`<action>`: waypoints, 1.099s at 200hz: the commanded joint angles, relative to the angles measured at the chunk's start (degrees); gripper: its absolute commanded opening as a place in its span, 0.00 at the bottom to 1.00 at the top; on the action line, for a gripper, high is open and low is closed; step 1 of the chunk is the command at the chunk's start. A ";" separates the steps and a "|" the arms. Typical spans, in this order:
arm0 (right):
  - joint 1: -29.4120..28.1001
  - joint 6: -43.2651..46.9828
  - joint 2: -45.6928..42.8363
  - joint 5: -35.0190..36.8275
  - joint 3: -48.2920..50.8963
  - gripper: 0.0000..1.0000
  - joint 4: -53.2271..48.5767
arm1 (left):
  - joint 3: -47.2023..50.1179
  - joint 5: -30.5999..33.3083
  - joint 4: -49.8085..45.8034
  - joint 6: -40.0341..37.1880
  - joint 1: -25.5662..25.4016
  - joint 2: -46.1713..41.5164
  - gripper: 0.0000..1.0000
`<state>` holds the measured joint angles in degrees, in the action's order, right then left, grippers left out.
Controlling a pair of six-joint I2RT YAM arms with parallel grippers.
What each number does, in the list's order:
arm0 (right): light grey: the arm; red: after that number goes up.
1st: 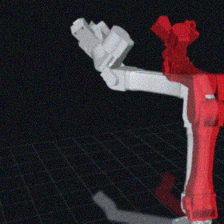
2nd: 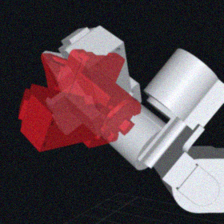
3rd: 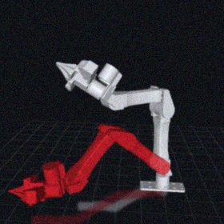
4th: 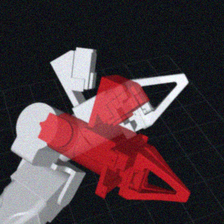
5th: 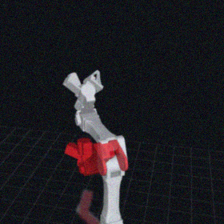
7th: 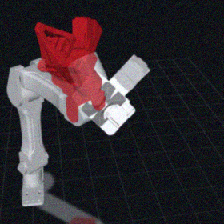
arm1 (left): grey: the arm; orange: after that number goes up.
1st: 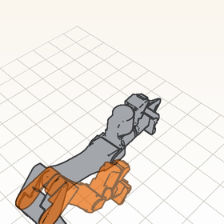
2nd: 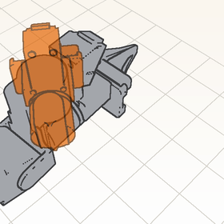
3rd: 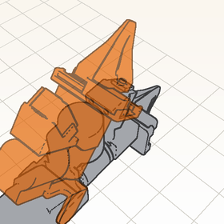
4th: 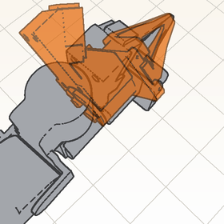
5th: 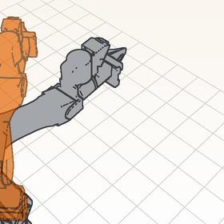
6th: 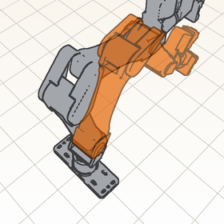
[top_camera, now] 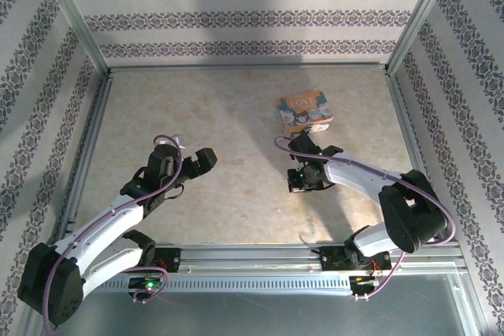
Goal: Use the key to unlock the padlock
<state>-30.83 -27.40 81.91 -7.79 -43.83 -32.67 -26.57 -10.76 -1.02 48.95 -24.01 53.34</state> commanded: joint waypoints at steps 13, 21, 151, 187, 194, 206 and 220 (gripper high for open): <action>1.68 -2.45 -6.21 -4.42 2.75 0.00 4.65 | -0.71 -2.74 -0.90 6.74 1.06 -0.39 0.99; 1.89 -3.02 -7.88 -5.07 3.33 0.00 5.80 | -0.36 -3.70 0.73 8.34 1.16 -0.30 0.99; 2.70 -17.28 -25.94 -16.84 15.91 0.00 38.99 | -2.27 -16.08 27.42 22.27 -2.05 10.17 0.87; 2.10 -18.39 -25.19 -17.83 16.39 0.00 42.22 | -5.75 -16.78 31.18 21.86 -5.70 14.18 0.82; 1.88 -18.48 -25.09 -17.79 16.41 0.00 42.56 | -6.43 -16.91 31.41 21.66 -6.42 15.01 0.81; 1.52 -18.72 -25.00 -17.53 16.38 0.00 43.06 | -7.49 -17.01 32.22 21.33 -7.64 16.48 0.79; 1.09 -18.90 -24.89 -17.14 16.38 0.00 43.56 | -8.54 -16.94 33.36 21.08 -8.95 18.19 0.75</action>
<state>-28.75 -45.06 56.71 -24.16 -27.94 7.05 -32.42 -26.61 26.72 70.61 -30.61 69.45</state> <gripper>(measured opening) 0.051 0.777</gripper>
